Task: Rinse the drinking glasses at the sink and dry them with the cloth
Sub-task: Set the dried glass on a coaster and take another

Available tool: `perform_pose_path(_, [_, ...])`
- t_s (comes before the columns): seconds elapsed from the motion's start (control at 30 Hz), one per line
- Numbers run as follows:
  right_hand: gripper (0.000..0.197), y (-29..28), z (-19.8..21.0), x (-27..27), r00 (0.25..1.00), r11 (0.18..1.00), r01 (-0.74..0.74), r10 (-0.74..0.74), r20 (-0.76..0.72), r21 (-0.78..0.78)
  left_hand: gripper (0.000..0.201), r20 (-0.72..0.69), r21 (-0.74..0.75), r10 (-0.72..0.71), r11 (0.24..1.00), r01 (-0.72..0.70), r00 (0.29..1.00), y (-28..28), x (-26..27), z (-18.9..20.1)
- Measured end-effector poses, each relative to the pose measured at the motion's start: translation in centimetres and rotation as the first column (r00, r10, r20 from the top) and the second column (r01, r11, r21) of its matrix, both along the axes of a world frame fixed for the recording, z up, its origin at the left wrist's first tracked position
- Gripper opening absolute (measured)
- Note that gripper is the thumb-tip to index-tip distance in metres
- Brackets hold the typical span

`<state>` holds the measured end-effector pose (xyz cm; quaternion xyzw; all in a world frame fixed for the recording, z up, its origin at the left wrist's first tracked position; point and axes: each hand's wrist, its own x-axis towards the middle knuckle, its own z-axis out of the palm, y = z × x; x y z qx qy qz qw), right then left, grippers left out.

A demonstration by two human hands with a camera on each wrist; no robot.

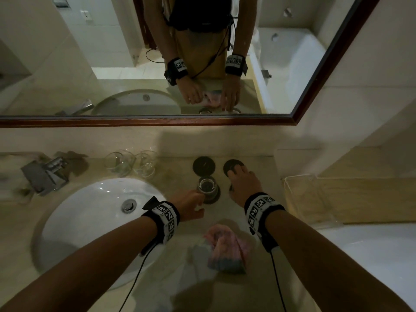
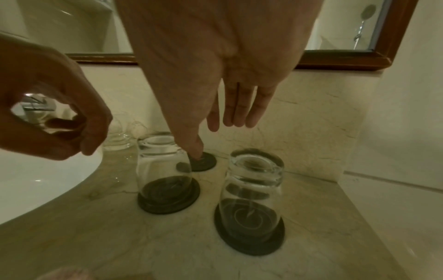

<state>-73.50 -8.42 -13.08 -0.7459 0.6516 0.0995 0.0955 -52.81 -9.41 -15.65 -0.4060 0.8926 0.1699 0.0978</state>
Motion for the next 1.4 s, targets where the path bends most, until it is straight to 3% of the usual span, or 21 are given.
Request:
perform_pose_path(0.13, [0.032,0.4,0.2,2.0,1.0,0.998,-0.012,0.01,0.027,0.066,0.024,0.018,-0.015,0.111,0.994,-0.111,0.994,-0.3,2.3,0.1])
perform_pose_path(0.33, [0.031,1.5,1.2,4.5,1.0,0.99,-0.019,0.016,0.021,0.136,0.023,0.026,-0.065,0.259,0.964,-0.257,0.966,0.1,5.7,0.2])
perform_pose_path(0.47, [0.04,3.5,-1.3,4.8,0.999,0.921,-0.042,0.051,-0.011,0.388,0.023,0.039,-0.089,0.347,0.935,-0.342,0.937,0.3,7.6,-0.2])
perform_pose_path(0.57, [0.071,5.6,-4.0,4.4,0.995,0.895,-0.012,0.054,-0.082,0.447,0.027,0.047,-0.076,0.373,0.926,-0.369,0.927,0.5,8.7,-0.9])
perform_pose_path(0.6, [0.068,6.1,-4.7,4.4,0.998,0.87,-0.009,0.041,-0.055,0.493,0.027,0.048,-0.067,0.369,0.928,-0.366,0.928,0.6,9.0,-1.2])
perform_pose_path(0.67, [0.038,7.5,-4.1,4.9,1.0,0.816,0.005,-0.018,0.016,0.578,0.027,0.052,-0.052,0.358,0.933,-0.356,0.932,0.8,9.3,-1.7])
perform_pose_path(0.73, [0.024,8.3,-3.7,5.2,0.989,0.831,0.039,-0.111,0.097,0.554,0.025,0.054,-0.038,0.348,0.937,-0.346,0.936,1.1,9.5,-2.1])
perform_pose_path(0.87, [0.044,9.6,-1.9,5.9,0.971,0.832,0.118,-0.21,0.112,0.542,0.02,0.061,-0.027,0.322,0.947,-0.32,0.945,1.5,9.8,-2.4])
perform_pose_path(1.03, [0.031,8.3,-2.1,6.5,0.959,0.814,0.117,-0.241,0.147,0.569,0.021,0.079,-0.038,0.325,0.946,-0.323,0.942,1.3,10.3,-1.7])
perform_pose_path(1.17, [0.029,6.4,2.1,10.6,0.93,0.844,0.081,-0.255,0.264,0.529,0.023,0.08,-0.042,0.337,0.941,-0.335,0.938,0.8,11.4,-0.7])
perform_pose_path(1.23, [0.045,4.8,2.9,12.5,0.904,0.878,0.074,-0.259,0.339,0.473,0.023,0.074,-0.051,0.36,0.933,-0.357,0.93,0.3,12.3,-0.2])
perform_pose_path(1.3, [0.062,2.8,0.9,13.0,0.882,0.888,0.029,-0.239,0.406,0.459,0.023,0.069,-0.062,0.382,0.923,-0.379,0.921,-0.2,13.3,0.3])
perform_pose_path(1.33, [0.062,2.1,-0.1,13.2,0.886,0.895,0.007,-0.213,0.412,0.447,0.023,0.068,-0.068,0.393,0.919,-0.389,0.917,-0.5,14.0,0.5])
perform_pose_path(1.4, [0.057,1.5,1.8,14.2,0.894,0.917,-0.008,-0.172,0.414,0.399,0.024,0.062,-0.077,0.414,0.909,-0.409,0.908,-0.9,15.2,0.7])
